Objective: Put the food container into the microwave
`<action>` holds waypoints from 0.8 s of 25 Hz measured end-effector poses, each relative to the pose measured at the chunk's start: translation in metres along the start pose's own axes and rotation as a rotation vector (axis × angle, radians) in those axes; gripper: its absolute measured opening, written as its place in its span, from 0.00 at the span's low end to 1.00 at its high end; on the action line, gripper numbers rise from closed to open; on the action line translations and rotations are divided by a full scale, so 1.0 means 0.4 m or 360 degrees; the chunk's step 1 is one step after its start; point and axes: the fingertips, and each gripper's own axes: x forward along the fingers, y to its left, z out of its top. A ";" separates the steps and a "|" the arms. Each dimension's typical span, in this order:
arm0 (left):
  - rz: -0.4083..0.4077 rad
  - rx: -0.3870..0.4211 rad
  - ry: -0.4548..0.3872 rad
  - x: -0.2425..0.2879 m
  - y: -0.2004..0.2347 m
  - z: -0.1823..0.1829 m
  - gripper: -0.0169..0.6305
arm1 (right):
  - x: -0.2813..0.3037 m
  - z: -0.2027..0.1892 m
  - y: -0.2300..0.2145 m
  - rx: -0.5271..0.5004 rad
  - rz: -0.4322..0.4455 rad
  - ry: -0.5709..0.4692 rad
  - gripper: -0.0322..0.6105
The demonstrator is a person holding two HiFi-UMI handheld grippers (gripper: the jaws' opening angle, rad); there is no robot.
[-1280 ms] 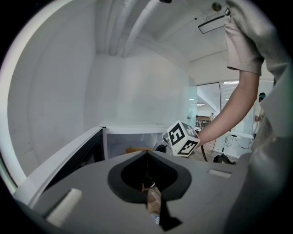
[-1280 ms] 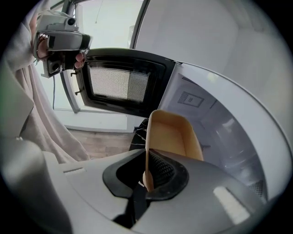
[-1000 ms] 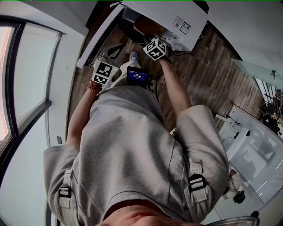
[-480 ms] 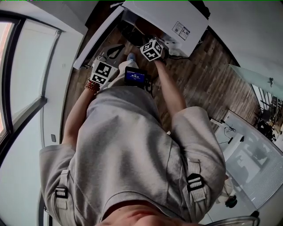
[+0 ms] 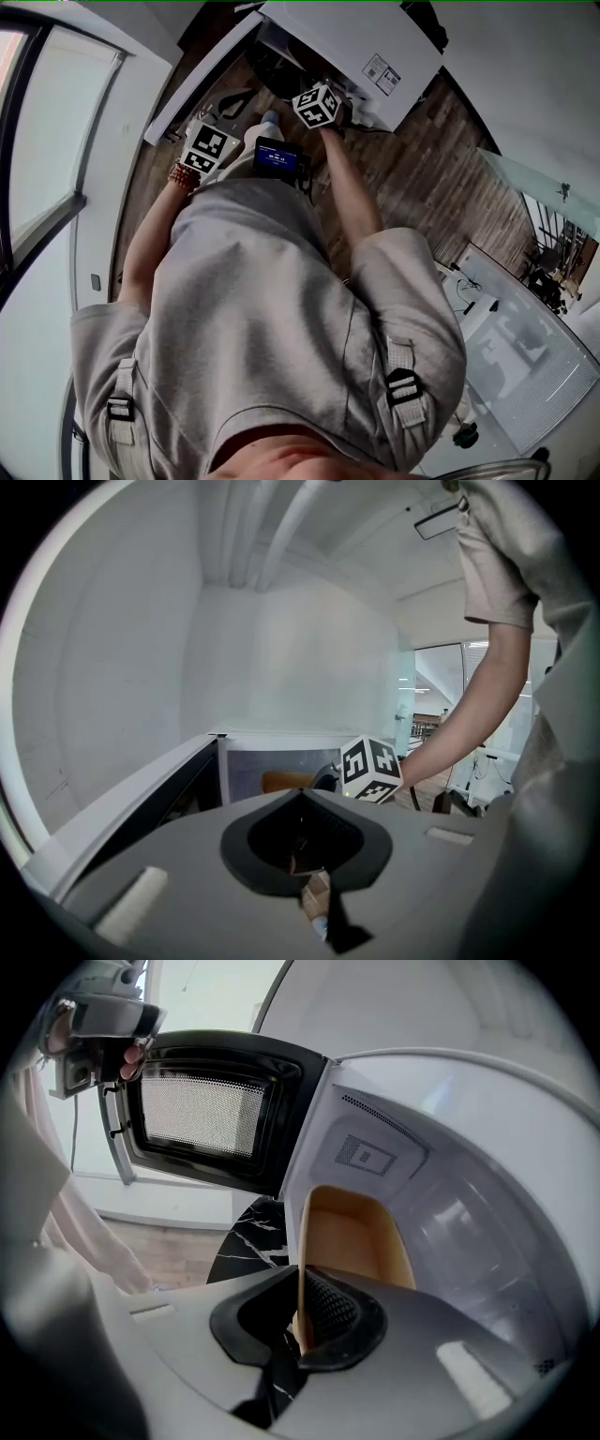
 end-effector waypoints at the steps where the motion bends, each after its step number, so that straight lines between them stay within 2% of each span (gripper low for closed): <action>1: -0.0001 0.0001 0.0005 0.003 0.000 -0.001 0.02 | 0.003 0.001 -0.004 0.0003 -0.0005 -0.0002 0.10; 8: 0.0010 0.0005 0.0022 0.017 0.012 -0.006 0.02 | 0.018 0.019 -0.028 -0.0156 -0.0098 -0.0016 0.10; 20: -0.0018 0.0009 0.0035 0.052 0.022 -0.001 0.02 | 0.042 0.005 -0.054 -0.0196 -0.0111 0.0001 0.10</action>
